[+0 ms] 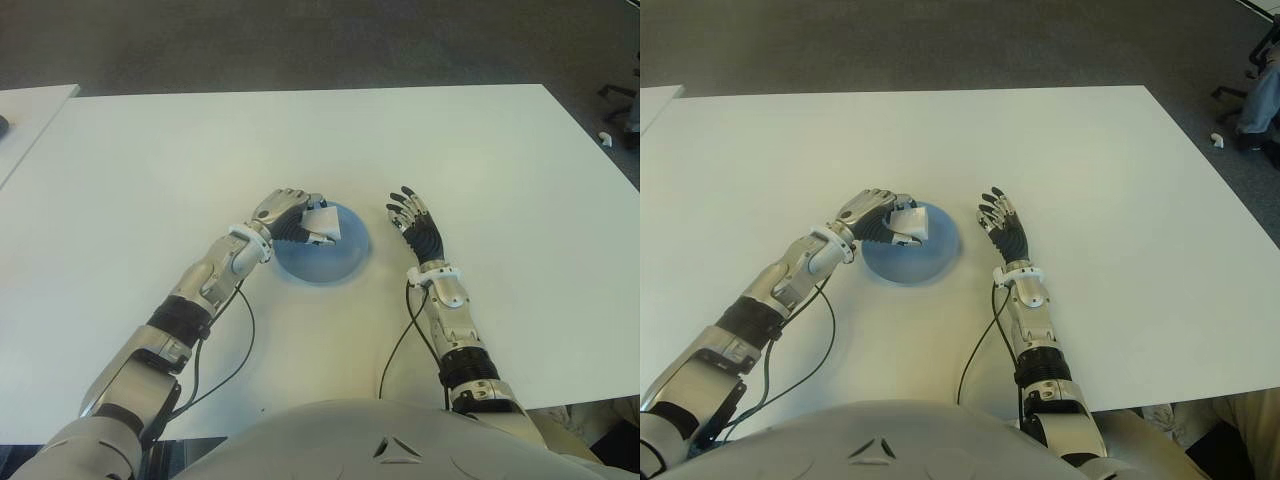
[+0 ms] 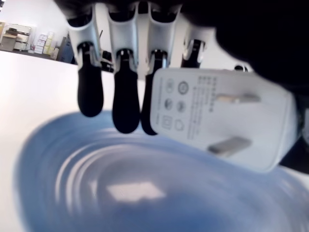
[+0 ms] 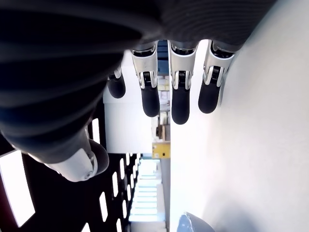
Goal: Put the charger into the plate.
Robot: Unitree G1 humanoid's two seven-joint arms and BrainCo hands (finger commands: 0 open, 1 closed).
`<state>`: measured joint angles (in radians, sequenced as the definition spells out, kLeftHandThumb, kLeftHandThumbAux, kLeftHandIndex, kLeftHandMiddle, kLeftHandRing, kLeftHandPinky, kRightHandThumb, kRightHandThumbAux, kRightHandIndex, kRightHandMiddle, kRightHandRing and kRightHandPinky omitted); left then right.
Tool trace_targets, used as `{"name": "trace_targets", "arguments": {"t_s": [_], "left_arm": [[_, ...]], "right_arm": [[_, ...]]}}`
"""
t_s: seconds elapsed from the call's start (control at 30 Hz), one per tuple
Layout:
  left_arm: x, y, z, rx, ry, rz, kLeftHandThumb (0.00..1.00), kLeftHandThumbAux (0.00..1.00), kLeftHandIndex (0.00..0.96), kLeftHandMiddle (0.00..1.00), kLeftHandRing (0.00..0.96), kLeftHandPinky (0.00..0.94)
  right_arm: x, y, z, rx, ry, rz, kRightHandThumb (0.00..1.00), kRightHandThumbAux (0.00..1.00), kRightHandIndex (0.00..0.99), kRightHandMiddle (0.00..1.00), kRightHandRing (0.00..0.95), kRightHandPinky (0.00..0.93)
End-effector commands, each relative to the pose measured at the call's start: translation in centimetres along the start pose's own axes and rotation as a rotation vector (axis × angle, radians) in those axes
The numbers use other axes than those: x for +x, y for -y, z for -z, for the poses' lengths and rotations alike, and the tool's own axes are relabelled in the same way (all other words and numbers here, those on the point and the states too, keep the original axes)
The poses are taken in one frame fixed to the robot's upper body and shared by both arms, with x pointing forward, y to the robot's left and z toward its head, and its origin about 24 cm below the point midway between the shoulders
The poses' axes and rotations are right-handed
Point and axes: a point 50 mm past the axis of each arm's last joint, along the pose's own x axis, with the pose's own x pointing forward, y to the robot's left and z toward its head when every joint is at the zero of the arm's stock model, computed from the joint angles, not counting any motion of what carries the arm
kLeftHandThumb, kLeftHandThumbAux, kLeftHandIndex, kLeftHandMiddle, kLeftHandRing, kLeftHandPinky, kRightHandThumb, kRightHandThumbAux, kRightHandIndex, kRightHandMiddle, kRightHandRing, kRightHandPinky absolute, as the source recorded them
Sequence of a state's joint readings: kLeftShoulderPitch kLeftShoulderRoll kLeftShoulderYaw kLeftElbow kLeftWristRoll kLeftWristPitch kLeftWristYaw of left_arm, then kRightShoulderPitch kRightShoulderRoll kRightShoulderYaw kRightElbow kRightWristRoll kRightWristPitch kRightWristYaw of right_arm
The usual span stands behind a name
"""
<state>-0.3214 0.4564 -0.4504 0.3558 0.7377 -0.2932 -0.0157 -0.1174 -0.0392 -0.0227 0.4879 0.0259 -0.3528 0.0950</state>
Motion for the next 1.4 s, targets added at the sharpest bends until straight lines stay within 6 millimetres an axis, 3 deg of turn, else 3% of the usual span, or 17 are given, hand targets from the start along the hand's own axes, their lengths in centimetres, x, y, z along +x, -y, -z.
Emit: {"name": "trace_targets", "arguments": {"t_s": [0.03, 0.27, 0.77, 1.0, 1.2, 1.4], "left_arm": [[-0.4, -0.1, 0.2, 0.047, -0.003, 0.069, 0.380, 0.311, 0.018, 0.038, 0.040, 0.084], [-0.6, -0.5, 0.1, 0.063, -0.001, 0.081, 0.303, 0.254, 0.001, 0.003, 0.003, 0.009], [-1.0, -0.8, 0.1, 0.083, 0.029, 0.059, 0.218, 0.242, 0.000, 0.000, 0.000, 0.000], [-1.6, -2.3, 0.2, 0.056, 0.043, -0.096, 0.221, 0.290, 0.000, 0.000, 0.000, 0.002], [-2.2, -3.0, 0.5, -0.094, 0.052, -0.320, 0.271, 0.364, 0.001, 0.011, 0.010, 0.049], [-3.0, -3.5, 0.9, -0.415, 0.097, -0.488, 0.274, 0.471, 0.030, 0.051, 0.048, 0.068]], "right_arm": [[-0.6, -0.1, 1.0, 0.008, -0.059, 0.010, 0.000, 0.662, 0.000, 0.180, 0.198, 0.199], [-0.6, -0.1, 1.0, 0.010, -0.065, 0.011, 0.000, 0.666, 0.000, 0.180, 0.200, 0.192], [-0.6, -0.1, 1.0, -0.008, -0.064, 0.009, 0.000, 0.578, 0.000, 0.194, 0.232, 0.221], [-0.6, 0.1, 1.1, -0.003, -0.065, -0.002, 0.007, 0.616, 0.000, 0.192, 0.230, 0.226], [-0.6, 0.2, 1.2, -0.007, -0.074, -0.002, 0.015, 0.626, 0.000, 0.188, 0.221, 0.217], [-0.5, 0.3, 1.3, -0.018, -0.082, -0.001, 0.013, 0.621, 0.000, 0.176, 0.207, 0.208]]}}
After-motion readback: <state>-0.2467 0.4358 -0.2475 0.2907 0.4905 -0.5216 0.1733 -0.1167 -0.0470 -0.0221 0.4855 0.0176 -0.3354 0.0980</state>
